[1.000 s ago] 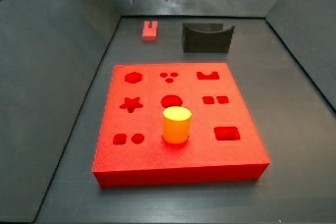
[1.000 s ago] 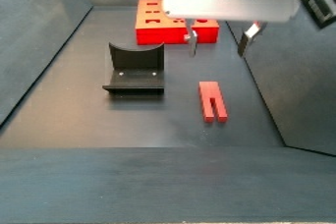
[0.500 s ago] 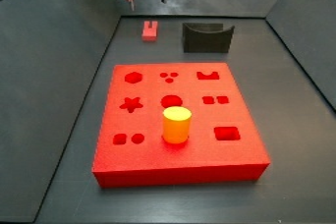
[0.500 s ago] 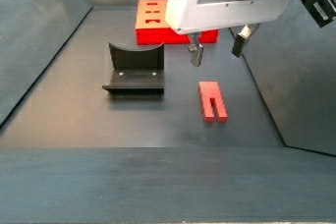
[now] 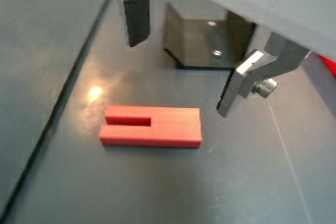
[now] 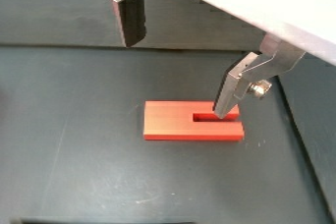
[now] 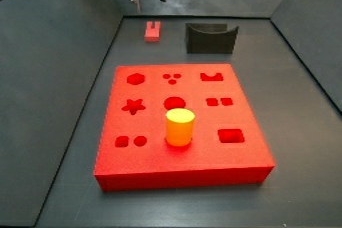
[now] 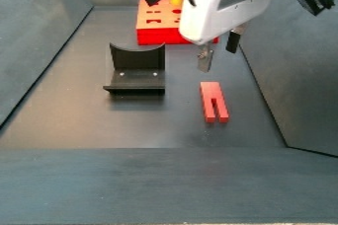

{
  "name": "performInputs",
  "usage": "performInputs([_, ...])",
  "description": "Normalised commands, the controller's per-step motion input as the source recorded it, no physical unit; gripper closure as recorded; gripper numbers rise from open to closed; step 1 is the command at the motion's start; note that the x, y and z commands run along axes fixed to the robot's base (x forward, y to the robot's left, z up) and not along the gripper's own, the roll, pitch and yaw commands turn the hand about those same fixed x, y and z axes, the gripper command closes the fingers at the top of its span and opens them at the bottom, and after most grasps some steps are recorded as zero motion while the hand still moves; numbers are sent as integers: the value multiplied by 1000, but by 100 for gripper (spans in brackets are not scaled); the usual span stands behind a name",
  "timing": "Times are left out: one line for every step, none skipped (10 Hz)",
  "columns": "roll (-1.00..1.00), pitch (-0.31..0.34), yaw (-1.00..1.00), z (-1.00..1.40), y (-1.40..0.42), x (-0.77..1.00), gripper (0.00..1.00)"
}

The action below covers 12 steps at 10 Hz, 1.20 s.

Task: Pick up the double-square object. Move up. Rotate the double-square object. Place the double-square object on the fixture. Regrasp the double-square object. Move to above the board. Insert the double-square object.
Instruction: Rotate the double-square object.

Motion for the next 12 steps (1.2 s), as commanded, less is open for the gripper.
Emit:
performInputs([1,-2,1000,-53,10,35,0])
performInputs([1,-2,1000,-52,10,35,0])
performInputs([1,-2,1000,-52,10,36,0])
performInputs([1,-2,1000,-51,10,36,0])
performInputs([1,-2,1000,-50,10,36,0])
performInputs([1,-2,1000,-50,10,36,0])
performInputs([1,-2,1000,-50,10,36,0])
performInputs([1,-2,1000,-49,9,36,0])
performInputs([1,-2,1000,-49,9,36,0])
performInputs([1,-2,1000,-49,9,36,0])
performInputs([1,-3,1000,-49,9,36,0])
performInputs([2,-3,1000,-49,9,36,0])
